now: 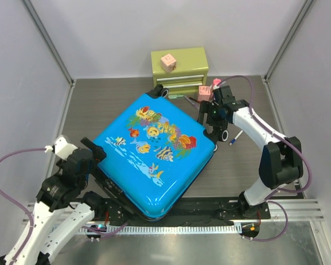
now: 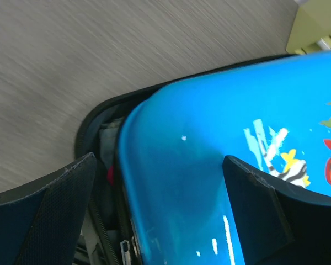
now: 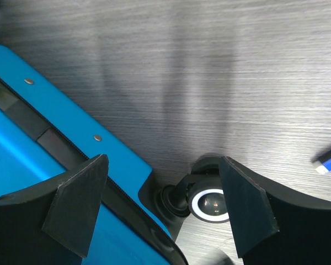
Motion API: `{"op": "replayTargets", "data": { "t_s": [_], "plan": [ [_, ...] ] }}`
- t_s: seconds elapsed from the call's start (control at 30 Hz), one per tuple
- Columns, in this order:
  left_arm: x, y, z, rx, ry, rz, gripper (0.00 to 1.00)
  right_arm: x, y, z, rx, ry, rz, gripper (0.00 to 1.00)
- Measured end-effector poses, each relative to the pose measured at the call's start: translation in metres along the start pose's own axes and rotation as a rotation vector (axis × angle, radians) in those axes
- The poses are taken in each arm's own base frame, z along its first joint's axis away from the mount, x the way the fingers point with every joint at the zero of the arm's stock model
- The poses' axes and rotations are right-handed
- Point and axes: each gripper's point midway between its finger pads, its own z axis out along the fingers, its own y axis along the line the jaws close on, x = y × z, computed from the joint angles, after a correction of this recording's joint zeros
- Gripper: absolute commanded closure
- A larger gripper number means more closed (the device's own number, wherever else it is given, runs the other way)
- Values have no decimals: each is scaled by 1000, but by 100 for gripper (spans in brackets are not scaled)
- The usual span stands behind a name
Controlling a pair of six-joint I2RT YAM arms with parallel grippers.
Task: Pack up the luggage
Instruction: Zip the luggage at the center of the board.
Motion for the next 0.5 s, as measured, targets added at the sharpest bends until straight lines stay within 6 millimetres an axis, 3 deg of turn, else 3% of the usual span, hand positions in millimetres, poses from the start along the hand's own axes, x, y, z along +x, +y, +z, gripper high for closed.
{"op": "replayTargets", "data": {
  "t_s": [0.17, 0.33, 0.5],
  "plan": [
    [1, 10, -2, -25, -14, -55, 4, 4, 0, 7, -10, 20, -6, 12],
    [14, -13, 17, 7, 15, -100, 5, 5, 2, 9, -24, 22, -17, 12],
    [14, -17, 27, 16, -15, -132, 5, 7, -2, 12, -24, 17, -17, 13]
  ]
}}
